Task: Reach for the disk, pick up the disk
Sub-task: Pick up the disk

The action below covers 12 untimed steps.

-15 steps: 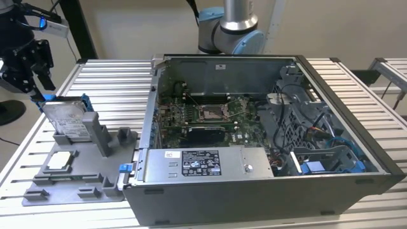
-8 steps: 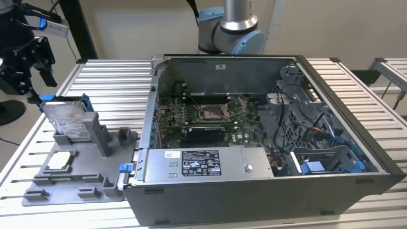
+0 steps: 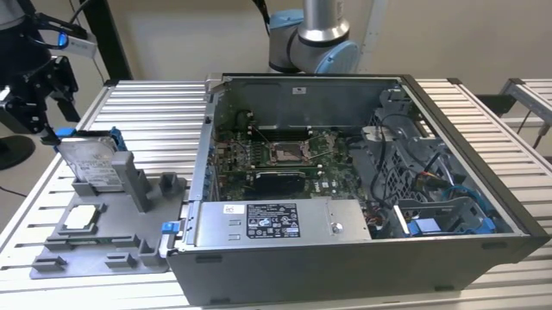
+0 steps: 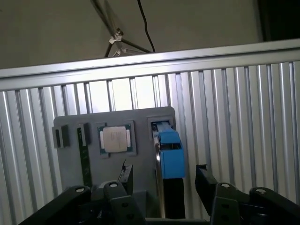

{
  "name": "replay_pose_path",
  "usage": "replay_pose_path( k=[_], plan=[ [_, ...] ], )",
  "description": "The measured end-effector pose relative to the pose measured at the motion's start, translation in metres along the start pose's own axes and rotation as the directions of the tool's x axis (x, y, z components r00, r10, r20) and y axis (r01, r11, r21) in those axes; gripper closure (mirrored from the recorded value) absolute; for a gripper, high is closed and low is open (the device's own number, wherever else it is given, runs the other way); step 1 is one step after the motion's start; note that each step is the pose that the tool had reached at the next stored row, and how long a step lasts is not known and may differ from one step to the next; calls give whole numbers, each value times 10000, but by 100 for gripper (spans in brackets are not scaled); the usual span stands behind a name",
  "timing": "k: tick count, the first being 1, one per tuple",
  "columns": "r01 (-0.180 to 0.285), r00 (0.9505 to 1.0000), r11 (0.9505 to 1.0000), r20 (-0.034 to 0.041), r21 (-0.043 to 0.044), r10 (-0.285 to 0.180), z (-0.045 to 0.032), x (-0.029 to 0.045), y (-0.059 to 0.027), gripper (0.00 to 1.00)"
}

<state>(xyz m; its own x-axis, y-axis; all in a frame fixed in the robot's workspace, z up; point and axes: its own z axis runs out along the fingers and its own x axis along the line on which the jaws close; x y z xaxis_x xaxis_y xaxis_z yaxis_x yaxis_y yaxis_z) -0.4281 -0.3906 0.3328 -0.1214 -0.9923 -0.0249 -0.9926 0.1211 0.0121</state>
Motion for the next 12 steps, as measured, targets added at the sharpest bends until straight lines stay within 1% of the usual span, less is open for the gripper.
replay_pose_path(
  k=[6, 9, 10, 12],
  plan=[
    [79, 10000, 10000, -1, -1, -79, 110, -8, 0, 0],
    [199, 9998, 9998, -2, -5, -199, 164, -11, 0, 0],
    [297, 9996, 9996, -4, -7, -297, 201, -11, 0, 0],
    [373, 9993, 9993, -7, -8, -373, 237, -11, -1, 0]
  ],
)
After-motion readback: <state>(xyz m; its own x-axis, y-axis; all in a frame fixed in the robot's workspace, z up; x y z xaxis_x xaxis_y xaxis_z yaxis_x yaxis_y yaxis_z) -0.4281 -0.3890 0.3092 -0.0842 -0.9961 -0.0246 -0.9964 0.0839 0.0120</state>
